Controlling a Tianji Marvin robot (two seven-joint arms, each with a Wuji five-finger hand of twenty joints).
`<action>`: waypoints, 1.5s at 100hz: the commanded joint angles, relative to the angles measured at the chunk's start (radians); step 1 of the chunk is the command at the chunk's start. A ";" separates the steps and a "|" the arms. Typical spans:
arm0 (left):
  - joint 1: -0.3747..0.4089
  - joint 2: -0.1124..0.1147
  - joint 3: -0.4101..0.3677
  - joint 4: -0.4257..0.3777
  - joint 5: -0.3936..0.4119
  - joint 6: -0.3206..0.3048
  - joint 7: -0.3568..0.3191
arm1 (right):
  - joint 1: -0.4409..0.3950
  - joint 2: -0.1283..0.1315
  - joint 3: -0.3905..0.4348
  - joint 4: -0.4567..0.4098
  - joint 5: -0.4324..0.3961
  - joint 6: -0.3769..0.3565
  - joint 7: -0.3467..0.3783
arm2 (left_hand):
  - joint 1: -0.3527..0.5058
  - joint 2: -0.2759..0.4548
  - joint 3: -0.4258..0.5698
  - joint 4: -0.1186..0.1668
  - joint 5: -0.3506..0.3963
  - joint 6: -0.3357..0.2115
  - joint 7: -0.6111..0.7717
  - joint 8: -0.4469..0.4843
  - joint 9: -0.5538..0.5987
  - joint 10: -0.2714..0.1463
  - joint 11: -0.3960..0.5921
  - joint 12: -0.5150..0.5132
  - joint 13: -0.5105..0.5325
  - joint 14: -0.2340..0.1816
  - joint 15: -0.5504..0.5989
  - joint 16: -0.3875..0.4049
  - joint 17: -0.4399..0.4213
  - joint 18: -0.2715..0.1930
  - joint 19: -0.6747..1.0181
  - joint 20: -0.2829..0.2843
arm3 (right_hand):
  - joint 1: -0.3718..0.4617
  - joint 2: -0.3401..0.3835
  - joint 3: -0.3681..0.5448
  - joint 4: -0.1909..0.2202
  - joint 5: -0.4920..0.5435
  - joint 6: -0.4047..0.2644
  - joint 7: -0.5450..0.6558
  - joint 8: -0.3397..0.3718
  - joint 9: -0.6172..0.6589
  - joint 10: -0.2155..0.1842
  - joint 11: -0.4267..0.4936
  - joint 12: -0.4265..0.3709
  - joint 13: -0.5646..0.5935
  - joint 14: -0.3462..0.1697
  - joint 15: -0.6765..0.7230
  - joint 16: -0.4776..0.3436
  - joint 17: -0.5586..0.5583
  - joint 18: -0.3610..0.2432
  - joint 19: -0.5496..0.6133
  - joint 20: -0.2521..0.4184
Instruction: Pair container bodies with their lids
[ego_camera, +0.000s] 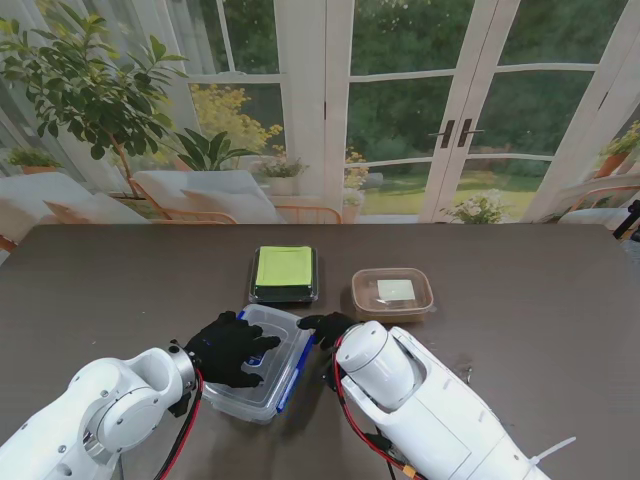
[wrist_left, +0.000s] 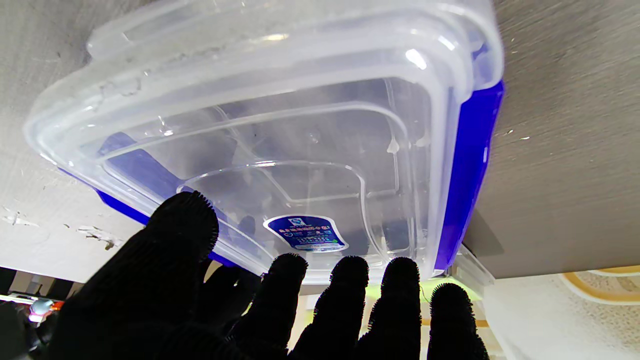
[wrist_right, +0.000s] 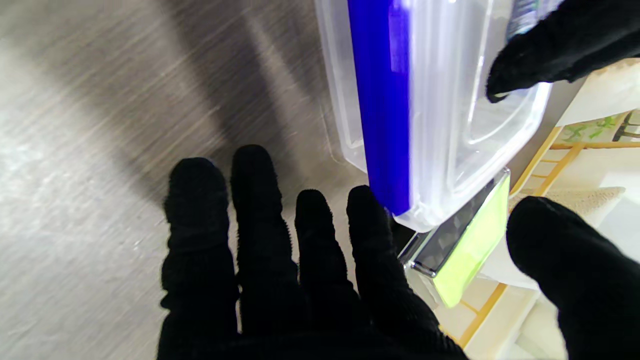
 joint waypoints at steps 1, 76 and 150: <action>0.009 0.002 0.005 0.015 -0.002 0.003 -0.032 | -0.010 -0.017 -0.002 -0.027 0.012 0.001 0.016 | 0.008 -0.001 -0.018 -0.011 0.008 -0.007 0.012 0.009 0.029 -0.026 0.052 0.018 -0.025 -0.009 -0.018 -0.004 -0.026 -0.021 -0.035 -0.003 | -0.001 -0.025 0.038 -0.002 -0.012 -0.088 0.074 0.035 -0.009 0.020 -0.011 -0.012 0.006 0.017 -0.007 -0.014 -0.226 0.030 -0.011 -0.020; 0.003 0.002 0.009 0.030 -0.010 -0.001 -0.024 | -0.020 0.010 -0.029 -0.099 -0.058 0.090 0.068 | 0.008 0.002 -0.011 -0.008 0.017 -0.003 0.016 0.010 0.029 -0.025 0.052 0.019 -0.026 -0.007 -0.018 -0.003 -0.027 -0.022 -0.035 -0.002 | -0.012 -0.020 0.040 0.004 0.058 -0.037 0.114 0.042 0.285 -0.024 0.242 0.125 0.203 0.040 0.130 0.044 -0.067 0.086 0.090 -0.015; 0.004 0.002 0.017 0.036 -0.017 0.013 -0.028 | -0.057 0.033 -0.038 -0.165 -0.030 0.074 0.108 | 0.011 0.014 -0.025 -0.008 0.046 -0.010 0.029 0.016 0.024 -0.020 0.050 0.018 -0.031 -0.010 -0.020 -0.003 -0.027 -0.024 -0.034 -0.001 | -0.013 -0.012 0.027 0.005 0.089 -0.042 0.101 0.043 0.322 -0.024 0.215 0.143 0.233 0.047 0.128 0.050 -0.047 0.094 0.108 -0.027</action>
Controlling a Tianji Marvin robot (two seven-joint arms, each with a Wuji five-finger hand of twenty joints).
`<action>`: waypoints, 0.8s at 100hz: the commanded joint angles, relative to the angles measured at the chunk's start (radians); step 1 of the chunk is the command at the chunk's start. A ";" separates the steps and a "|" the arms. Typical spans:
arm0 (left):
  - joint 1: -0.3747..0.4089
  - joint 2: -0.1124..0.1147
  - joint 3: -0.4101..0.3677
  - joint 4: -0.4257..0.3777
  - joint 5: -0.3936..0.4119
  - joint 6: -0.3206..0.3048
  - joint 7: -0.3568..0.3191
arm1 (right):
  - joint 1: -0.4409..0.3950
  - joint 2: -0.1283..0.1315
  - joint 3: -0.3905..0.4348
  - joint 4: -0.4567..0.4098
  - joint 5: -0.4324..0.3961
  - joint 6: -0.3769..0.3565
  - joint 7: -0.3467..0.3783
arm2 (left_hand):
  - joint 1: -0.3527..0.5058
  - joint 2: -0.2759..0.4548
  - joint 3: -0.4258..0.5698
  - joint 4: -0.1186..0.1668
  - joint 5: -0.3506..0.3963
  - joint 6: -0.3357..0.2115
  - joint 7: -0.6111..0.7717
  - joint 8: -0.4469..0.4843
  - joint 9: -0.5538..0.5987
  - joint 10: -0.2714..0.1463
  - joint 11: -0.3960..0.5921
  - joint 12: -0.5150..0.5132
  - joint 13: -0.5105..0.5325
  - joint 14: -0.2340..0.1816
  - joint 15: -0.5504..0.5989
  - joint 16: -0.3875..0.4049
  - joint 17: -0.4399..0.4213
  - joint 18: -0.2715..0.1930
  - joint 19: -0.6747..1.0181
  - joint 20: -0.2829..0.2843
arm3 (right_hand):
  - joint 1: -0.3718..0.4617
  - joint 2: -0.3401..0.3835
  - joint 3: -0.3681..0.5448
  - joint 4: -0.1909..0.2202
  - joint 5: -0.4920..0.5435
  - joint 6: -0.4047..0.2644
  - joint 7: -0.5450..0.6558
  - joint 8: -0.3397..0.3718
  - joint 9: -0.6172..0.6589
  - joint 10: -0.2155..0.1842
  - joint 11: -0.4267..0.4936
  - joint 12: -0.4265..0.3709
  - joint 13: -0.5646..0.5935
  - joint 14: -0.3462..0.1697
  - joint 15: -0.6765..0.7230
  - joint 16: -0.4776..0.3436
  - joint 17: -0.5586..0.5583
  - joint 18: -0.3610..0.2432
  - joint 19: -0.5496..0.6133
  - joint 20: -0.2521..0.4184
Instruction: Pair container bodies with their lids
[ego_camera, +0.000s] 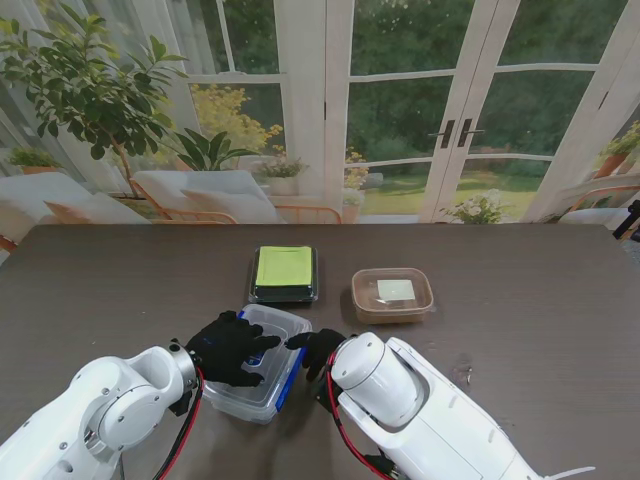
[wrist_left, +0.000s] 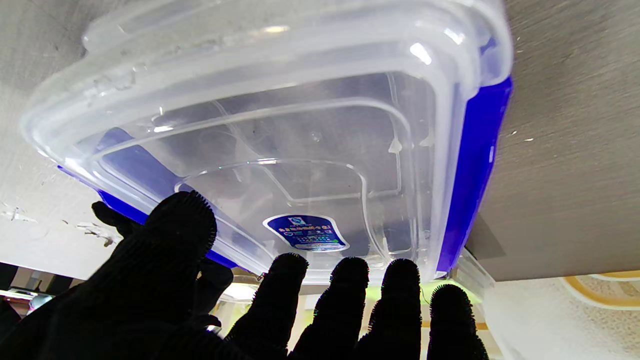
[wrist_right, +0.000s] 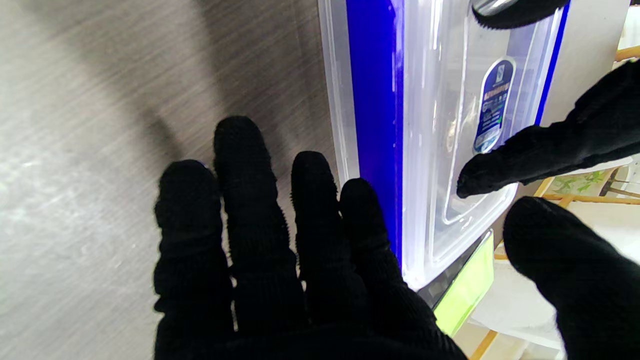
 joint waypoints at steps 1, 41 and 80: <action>0.015 0.001 0.008 0.024 0.000 0.007 -0.030 | -0.010 -0.010 -0.006 -0.020 0.007 -0.011 0.018 | 0.012 0.014 -0.018 -0.008 0.041 -0.013 0.032 0.016 0.029 -0.021 0.050 0.017 -0.022 -0.011 -0.017 -0.003 -0.020 -0.023 -0.034 -0.001 | -0.014 -0.012 0.008 0.005 0.007 -0.106 0.018 0.029 0.024 -0.009 -0.005 0.015 0.037 0.014 0.008 0.010 -0.047 0.033 0.050 -0.014; 0.022 -0.001 0.017 0.024 -0.009 0.031 -0.027 | -0.018 -0.026 -0.004 -0.027 0.022 -0.020 -0.013 | 0.017 0.018 -0.028 -0.007 0.063 -0.014 0.037 0.019 0.028 -0.018 0.050 0.017 -0.025 -0.010 -0.019 -0.003 -0.021 -0.024 -0.034 0.000 | -0.012 -0.013 0.010 0.005 0.000 -0.107 0.008 0.026 0.014 -0.008 -0.010 0.019 0.031 0.013 0.009 0.012 -0.054 0.032 0.051 -0.015; 0.018 -0.001 0.026 0.031 -0.026 0.044 -0.027 | -0.019 -0.027 -0.010 -0.052 0.012 -0.016 -0.016 | 0.018 0.020 -0.033 -0.006 0.073 -0.016 0.038 0.020 0.026 -0.018 0.049 0.017 -0.027 -0.011 -0.020 -0.003 -0.024 -0.026 -0.034 0.000 | -0.012 -0.014 0.011 0.004 0.007 -0.107 0.008 0.026 0.023 -0.008 -0.009 0.020 0.041 0.014 0.016 0.014 -0.045 0.034 0.059 -0.013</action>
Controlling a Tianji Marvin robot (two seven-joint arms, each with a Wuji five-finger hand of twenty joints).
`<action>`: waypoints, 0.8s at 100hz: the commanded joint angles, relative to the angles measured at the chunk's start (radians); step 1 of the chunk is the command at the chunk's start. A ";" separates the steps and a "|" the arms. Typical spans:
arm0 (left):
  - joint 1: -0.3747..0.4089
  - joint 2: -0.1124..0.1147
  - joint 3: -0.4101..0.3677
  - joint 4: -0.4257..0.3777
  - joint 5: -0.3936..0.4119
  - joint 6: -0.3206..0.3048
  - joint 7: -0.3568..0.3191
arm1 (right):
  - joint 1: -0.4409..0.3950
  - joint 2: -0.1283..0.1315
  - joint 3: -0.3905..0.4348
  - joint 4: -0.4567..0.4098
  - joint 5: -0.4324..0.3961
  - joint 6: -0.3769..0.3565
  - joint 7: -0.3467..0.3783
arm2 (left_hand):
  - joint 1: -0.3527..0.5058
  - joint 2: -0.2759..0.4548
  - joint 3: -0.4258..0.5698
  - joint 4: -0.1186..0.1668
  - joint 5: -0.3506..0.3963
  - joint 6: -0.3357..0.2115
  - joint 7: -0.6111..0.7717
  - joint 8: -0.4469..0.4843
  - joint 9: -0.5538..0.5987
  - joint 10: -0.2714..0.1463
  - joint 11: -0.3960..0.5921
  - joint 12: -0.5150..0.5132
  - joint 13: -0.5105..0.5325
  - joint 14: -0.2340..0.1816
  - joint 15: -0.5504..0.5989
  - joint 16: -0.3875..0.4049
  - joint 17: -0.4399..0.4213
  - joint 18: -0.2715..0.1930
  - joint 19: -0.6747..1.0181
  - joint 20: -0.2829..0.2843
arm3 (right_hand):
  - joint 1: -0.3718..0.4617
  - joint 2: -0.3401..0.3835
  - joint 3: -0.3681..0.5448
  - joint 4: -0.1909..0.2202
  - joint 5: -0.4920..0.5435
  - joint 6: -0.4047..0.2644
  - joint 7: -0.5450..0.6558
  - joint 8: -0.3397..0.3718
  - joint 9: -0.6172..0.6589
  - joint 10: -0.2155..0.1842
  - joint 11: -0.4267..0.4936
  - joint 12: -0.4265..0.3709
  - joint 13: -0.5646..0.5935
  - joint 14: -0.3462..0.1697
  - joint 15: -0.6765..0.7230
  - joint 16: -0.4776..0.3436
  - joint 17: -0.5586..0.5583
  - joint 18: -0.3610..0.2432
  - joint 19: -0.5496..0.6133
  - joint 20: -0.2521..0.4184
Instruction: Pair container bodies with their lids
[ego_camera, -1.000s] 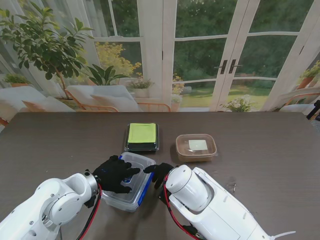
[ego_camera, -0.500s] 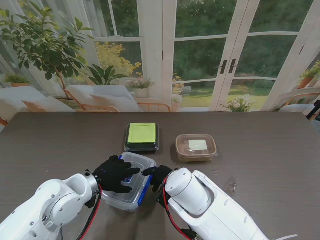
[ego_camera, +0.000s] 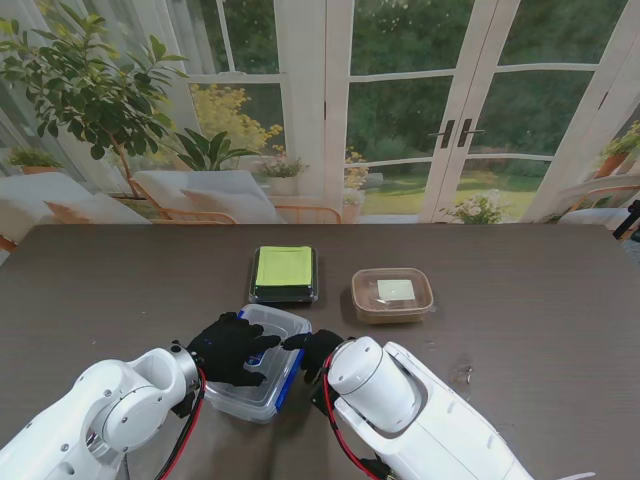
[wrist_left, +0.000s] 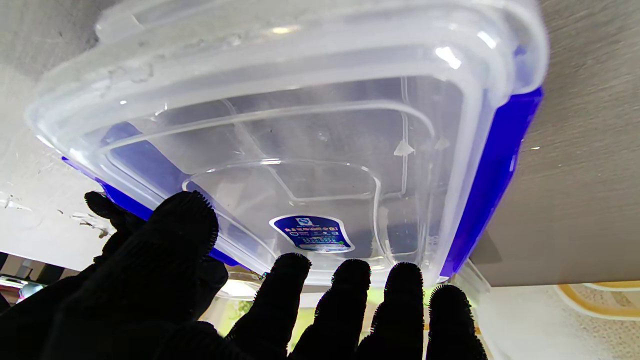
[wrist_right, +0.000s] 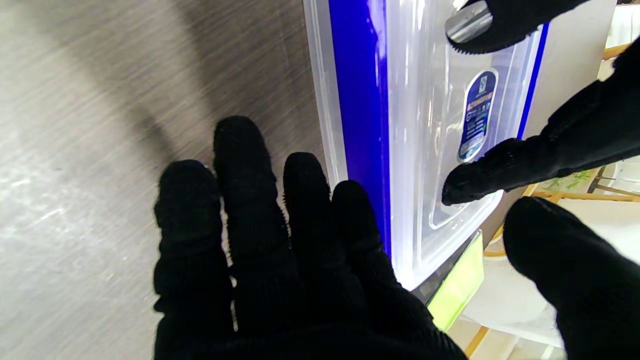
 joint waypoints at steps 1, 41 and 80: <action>0.016 -0.001 0.013 0.034 -0.002 0.002 -0.033 | 0.000 -0.019 -0.009 -0.032 0.002 -0.011 0.019 | 0.004 0.019 -0.024 -0.006 0.062 -0.038 0.040 0.020 0.028 -0.035 0.062 0.017 -0.021 -0.011 -0.012 -0.002 -0.022 -0.026 -0.034 0.000 | -0.012 -0.014 0.011 0.004 0.006 -0.181 0.009 0.026 0.021 -0.055 -0.009 0.019 0.041 0.016 0.016 0.014 -0.045 0.034 0.058 -0.013; 0.018 -0.002 0.019 0.042 -0.013 0.011 -0.024 | 0.007 -0.023 -0.024 -0.030 0.001 -0.007 0.018 | 0.005 0.022 -0.031 -0.006 0.064 -0.039 0.039 0.021 0.027 -0.036 0.061 0.017 -0.021 -0.012 -0.013 -0.003 -0.024 -0.026 -0.035 0.001 | -0.012 -0.012 0.008 0.005 -0.005 -0.182 0.006 0.025 0.010 -0.058 -0.009 0.020 0.035 0.011 0.017 0.014 -0.049 0.032 0.058 -0.013; 0.014 -0.001 0.030 0.048 -0.032 0.031 -0.034 | 0.018 -0.025 -0.030 -0.027 -0.004 -0.005 0.019 | 0.010 0.029 -0.041 -0.005 0.096 -0.031 0.049 0.025 0.023 -0.033 0.060 0.017 -0.024 -0.013 -0.015 -0.002 -0.028 -0.030 -0.036 0.001 | -0.013 -0.011 0.008 0.005 -0.005 -0.184 0.004 0.024 0.009 -0.061 -0.009 0.020 0.035 0.010 0.019 0.014 -0.049 0.030 0.059 -0.014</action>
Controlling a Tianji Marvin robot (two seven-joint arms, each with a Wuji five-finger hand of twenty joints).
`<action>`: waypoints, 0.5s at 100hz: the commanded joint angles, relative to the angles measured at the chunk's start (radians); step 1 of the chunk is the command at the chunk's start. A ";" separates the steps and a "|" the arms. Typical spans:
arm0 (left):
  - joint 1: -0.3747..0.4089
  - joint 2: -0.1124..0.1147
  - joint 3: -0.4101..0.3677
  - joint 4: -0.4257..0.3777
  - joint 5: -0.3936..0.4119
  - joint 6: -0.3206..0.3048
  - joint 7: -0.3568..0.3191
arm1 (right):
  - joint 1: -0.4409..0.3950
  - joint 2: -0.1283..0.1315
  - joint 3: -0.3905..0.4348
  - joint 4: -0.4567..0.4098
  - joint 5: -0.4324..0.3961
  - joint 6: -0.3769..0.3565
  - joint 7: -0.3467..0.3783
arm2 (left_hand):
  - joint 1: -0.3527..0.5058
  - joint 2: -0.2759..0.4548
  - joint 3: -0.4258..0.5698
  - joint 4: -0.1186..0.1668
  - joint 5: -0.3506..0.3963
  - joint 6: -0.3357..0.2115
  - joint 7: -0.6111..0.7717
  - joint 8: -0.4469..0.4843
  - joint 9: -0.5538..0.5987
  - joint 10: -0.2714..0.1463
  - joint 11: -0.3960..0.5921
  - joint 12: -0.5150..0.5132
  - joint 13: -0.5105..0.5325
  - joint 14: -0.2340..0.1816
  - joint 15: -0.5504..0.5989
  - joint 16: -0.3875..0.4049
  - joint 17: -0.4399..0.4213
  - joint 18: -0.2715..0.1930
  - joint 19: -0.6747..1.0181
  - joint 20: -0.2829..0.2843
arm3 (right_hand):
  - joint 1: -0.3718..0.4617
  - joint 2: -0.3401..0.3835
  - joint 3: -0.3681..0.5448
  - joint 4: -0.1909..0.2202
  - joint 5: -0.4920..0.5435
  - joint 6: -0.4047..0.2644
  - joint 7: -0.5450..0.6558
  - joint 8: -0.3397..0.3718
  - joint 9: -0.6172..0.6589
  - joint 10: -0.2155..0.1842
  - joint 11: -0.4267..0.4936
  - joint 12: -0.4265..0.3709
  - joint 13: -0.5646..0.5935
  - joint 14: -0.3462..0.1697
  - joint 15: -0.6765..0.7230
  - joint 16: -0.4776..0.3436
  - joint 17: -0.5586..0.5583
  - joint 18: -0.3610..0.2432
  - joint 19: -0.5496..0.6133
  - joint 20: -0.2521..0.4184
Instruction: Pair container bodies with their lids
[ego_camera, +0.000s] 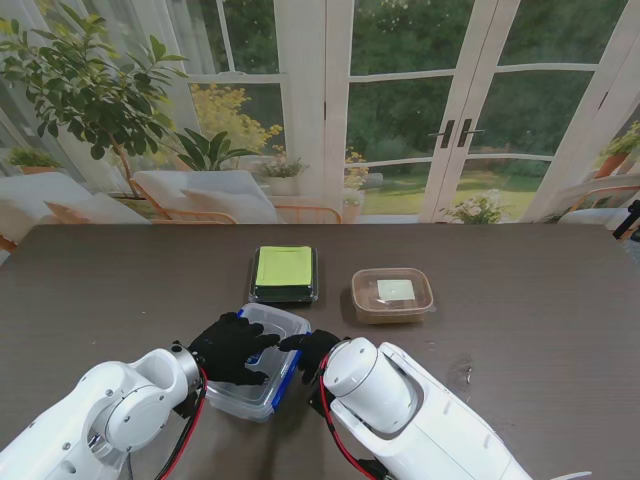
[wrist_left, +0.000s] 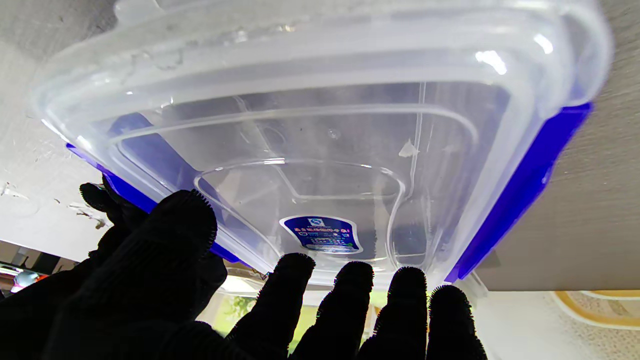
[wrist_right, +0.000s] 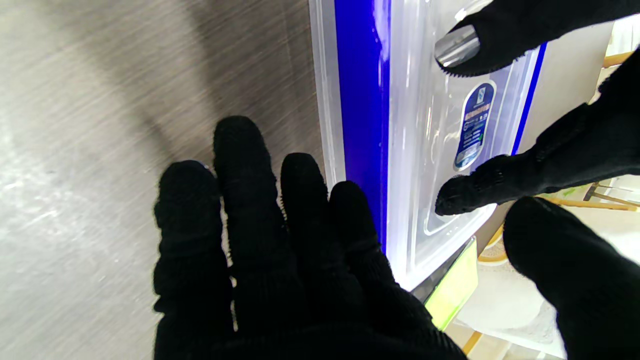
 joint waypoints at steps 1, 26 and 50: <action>0.020 -0.001 0.018 0.038 -0.004 0.006 -0.047 | 0.007 -0.024 -0.009 -0.024 0.004 -0.013 0.021 | 0.008 0.028 -0.018 -0.019 0.089 -0.055 0.054 0.024 0.033 -0.052 0.064 0.017 -0.012 -0.016 -0.003 0.000 -0.025 -0.030 -0.036 0.002 | -0.013 -0.012 0.007 0.005 -0.005 -0.207 0.006 0.024 0.009 -0.077 -0.009 0.018 0.034 0.010 0.015 0.007 -0.049 0.030 0.048 -0.013; 0.013 0.002 0.032 0.038 -0.007 0.018 -0.073 | 0.011 -0.023 -0.010 -0.022 0.000 -0.010 0.024 | 0.009 0.032 -0.026 -0.018 0.129 -0.052 0.064 0.028 0.026 -0.049 0.062 0.016 -0.014 -0.017 0.001 0.004 -0.031 -0.034 -0.037 0.002 | -0.013 -0.012 0.007 0.005 -0.006 -0.207 0.006 0.024 0.008 -0.076 -0.010 0.018 0.034 0.011 0.016 0.007 -0.050 0.031 0.047 -0.014; -0.002 0.006 0.048 0.036 0.007 0.026 -0.104 | 0.014 -0.021 -0.010 -0.021 -0.002 -0.012 0.028 | 0.008 0.061 -0.044 -0.017 0.133 -0.042 0.053 0.023 0.006 -0.042 0.057 0.016 -0.022 -0.022 0.005 0.011 -0.041 -0.042 -0.038 0.005 | -0.015 -0.010 0.006 0.005 -0.008 -0.207 0.005 0.023 0.006 -0.078 -0.010 0.018 0.033 0.010 0.016 0.007 -0.050 0.029 0.047 -0.014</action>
